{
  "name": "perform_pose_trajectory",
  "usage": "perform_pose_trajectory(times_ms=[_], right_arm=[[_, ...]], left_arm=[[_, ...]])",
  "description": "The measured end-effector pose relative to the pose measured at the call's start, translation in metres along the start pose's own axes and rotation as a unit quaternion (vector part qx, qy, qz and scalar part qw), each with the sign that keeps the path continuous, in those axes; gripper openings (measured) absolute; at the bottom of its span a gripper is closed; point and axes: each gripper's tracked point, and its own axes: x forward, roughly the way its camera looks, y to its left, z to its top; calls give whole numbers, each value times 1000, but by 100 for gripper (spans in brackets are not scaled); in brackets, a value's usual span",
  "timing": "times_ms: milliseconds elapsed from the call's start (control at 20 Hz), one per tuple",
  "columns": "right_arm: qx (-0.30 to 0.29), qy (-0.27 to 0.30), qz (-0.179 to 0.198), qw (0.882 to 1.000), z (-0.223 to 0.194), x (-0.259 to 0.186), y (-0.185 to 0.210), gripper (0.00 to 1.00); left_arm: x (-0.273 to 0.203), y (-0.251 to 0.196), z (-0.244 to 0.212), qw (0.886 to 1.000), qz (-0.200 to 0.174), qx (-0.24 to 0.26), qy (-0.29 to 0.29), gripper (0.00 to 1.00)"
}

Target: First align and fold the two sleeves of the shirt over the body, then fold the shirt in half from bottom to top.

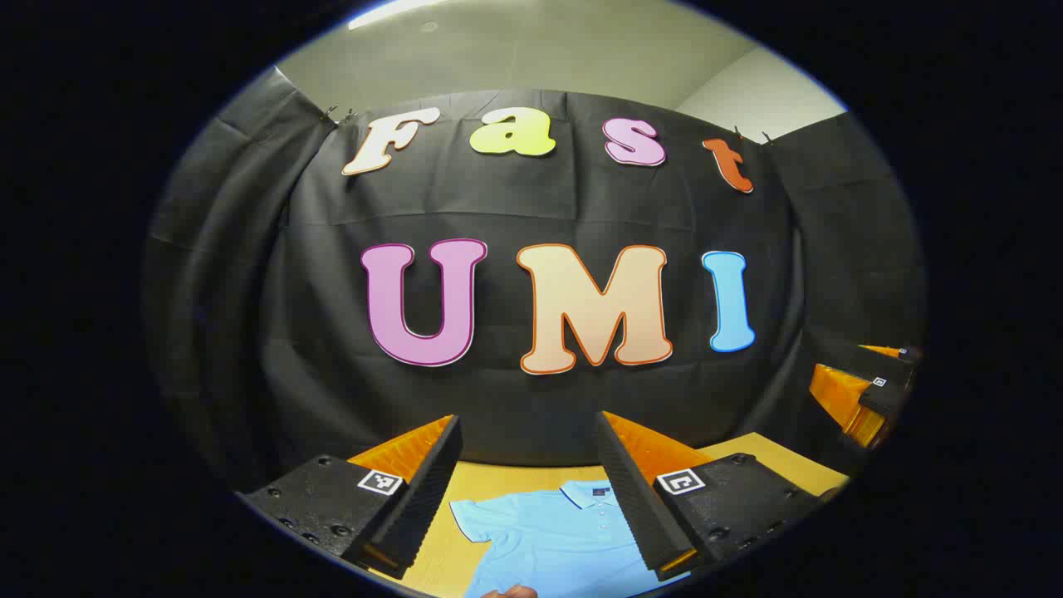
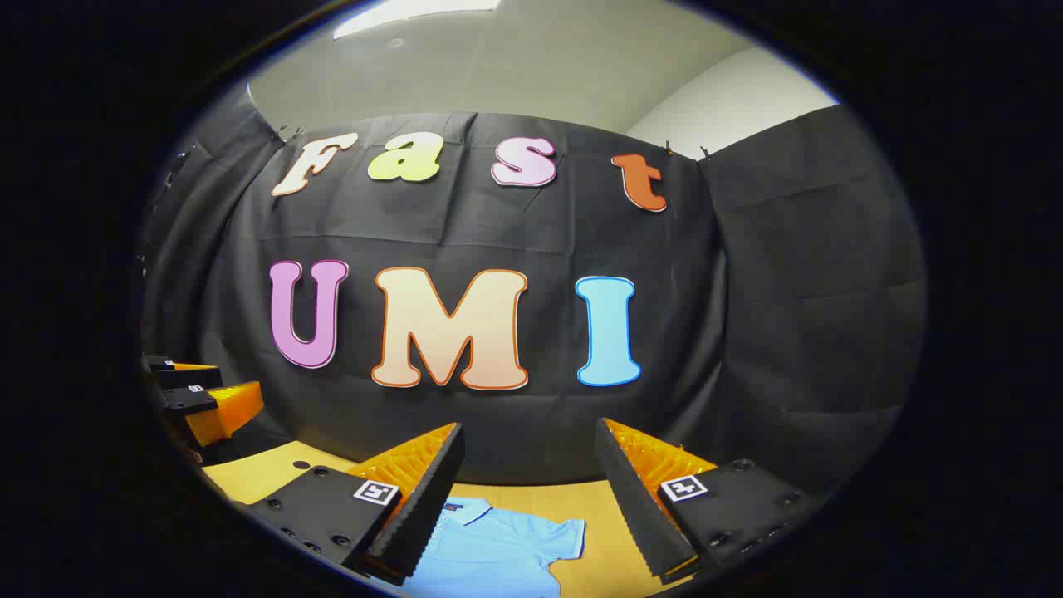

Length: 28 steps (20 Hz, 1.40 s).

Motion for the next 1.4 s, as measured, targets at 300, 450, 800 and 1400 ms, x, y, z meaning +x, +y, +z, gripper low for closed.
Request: perform_pose_trajectory(times_ms=[300, 450, 800, 1400], right_arm=[[-10, -1, -6, 1000, 1, -3, 3, 98], [-10, 1, -5, 1000, -1, -3, 2, 99], [-10, 2, -9, 1000, -3, 5, -2, 98], [-17, 51, -24, 998, -59, 70, -25, 98]], left_arm=[[2, -2, 6, 1000, -10, 2, -12, 95], [2, -2, 3, 1000, -9, -1, -8, 95], [1, 5, 2, 1000, 0, -1, -7, 95], [-1, 39, 2, 1000, 23, 5, -9, 95]])
